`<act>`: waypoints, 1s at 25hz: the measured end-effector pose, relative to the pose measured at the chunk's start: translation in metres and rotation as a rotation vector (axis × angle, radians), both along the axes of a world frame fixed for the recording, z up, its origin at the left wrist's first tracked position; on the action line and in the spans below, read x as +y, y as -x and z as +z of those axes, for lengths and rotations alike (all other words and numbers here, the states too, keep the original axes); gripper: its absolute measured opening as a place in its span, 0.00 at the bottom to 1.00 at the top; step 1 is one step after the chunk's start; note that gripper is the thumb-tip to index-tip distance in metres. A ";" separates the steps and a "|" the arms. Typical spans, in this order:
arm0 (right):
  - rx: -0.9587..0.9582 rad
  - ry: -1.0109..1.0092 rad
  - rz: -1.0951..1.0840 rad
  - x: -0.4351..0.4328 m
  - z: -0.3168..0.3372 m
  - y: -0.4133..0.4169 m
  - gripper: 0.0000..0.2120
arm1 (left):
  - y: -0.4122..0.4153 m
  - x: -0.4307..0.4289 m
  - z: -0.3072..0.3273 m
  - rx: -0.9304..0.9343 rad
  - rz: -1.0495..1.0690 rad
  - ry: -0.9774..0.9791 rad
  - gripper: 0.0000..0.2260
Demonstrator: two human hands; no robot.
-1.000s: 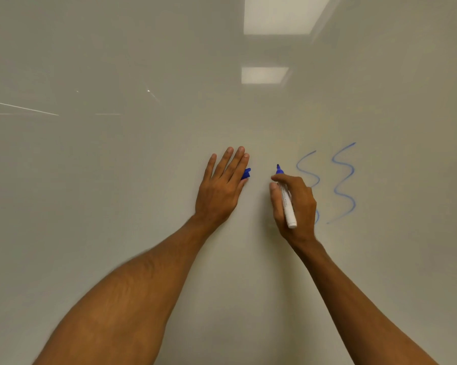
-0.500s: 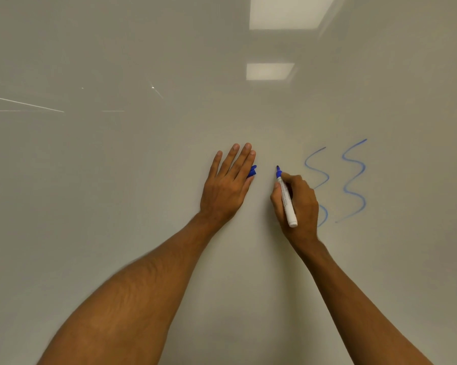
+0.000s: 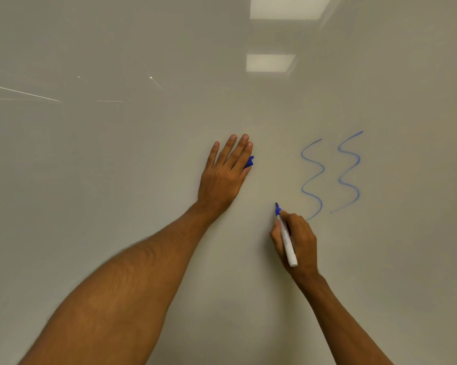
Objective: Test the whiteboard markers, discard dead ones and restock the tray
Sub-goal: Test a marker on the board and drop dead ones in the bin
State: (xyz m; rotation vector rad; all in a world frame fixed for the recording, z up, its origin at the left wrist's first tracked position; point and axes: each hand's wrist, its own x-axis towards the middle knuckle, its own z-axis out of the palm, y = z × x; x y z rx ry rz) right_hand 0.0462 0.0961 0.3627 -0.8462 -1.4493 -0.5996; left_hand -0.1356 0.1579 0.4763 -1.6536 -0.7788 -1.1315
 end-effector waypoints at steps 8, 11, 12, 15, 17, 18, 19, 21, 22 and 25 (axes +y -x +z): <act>-0.147 0.151 -0.071 -0.020 -0.039 0.012 0.03 | 0.004 -0.009 -0.002 0.016 0.025 0.011 0.20; -0.161 0.207 -0.090 -0.025 -0.036 0.023 0.09 | 0.014 -0.016 0.000 0.053 0.026 0.064 0.20; -0.204 0.205 -0.084 -0.026 -0.037 0.026 0.08 | 0.020 -0.019 -0.002 0.059 0.024 0.091 0.20; -0.384 0.237 -0.051 -0.022 -0.047 0.040 0.23 | 0.049 -0.030 -0.027 0.044 0.042 0.160 0.20; -0.451 0.227 -0.015 -0.020 -0.051 0.056 0.26 | 0.076 -0.039 -0.057 0.035 0.088 0.207 0.20; -0.477 0.229 0.013 -0.020 -0.053 0.069 0.24 | 0.091 -0.044 -0.075 0.028 0.115 0.238 0.20; -0.497 0.234 0.046 -0.020 -0.056 0.083 0.21 | 0.106 -0.050 -0.094 0.018 0.140 0.269 0.21; -0.499 0.291 0.137 -0.021 -0.065 0.113 0.16 | 0.136 -0.065 -0.132 -0.009 0.181 0.342 0.20; -0.493 0.331 0.195 -0.023 -0.069 0.128 0.15 | 0.150 -0.073 -0.151 -0.020 0.199 0.380 0.20; -0.518 0.414 0.332 -0.025 -0.087 0.174 0.09 | 0.196 -0.096 -0.206 -0.038 0.248 0.505 0.20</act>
